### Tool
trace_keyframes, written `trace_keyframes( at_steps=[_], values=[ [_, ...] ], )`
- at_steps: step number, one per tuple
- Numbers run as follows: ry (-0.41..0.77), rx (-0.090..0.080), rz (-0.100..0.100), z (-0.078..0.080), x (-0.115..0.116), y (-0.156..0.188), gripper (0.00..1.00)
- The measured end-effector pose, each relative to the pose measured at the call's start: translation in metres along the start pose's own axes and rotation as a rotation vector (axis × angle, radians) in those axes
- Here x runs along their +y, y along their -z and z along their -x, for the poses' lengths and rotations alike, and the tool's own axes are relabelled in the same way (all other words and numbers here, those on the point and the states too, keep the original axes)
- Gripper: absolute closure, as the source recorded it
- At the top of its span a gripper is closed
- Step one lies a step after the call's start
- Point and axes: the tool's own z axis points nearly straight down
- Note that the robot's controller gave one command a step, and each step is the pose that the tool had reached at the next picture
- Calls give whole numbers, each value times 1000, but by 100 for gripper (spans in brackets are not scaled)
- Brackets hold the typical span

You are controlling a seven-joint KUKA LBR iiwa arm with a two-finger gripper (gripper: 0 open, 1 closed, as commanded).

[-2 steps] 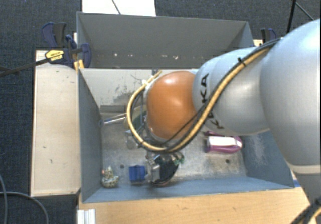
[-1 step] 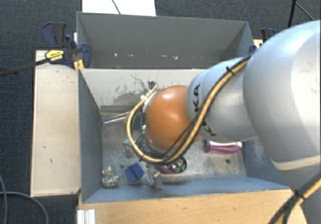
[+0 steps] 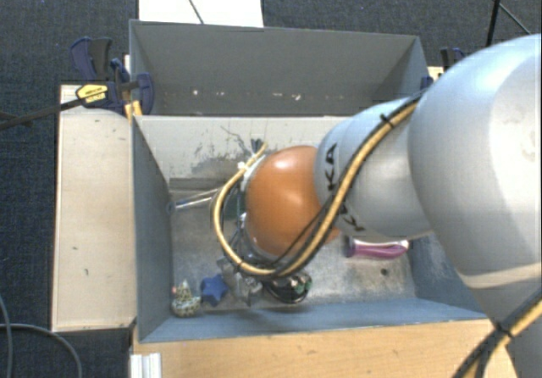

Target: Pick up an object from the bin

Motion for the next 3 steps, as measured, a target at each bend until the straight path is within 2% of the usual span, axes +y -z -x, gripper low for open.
trace_keyframes(
  at_steps=[1,2,3],
  values=[
    [-4,-7,-2,2,-1,1,0],
    [215,0,-1,62,51,6,0],
    [407,-2,-1,33,56,1,0]
  ],
)
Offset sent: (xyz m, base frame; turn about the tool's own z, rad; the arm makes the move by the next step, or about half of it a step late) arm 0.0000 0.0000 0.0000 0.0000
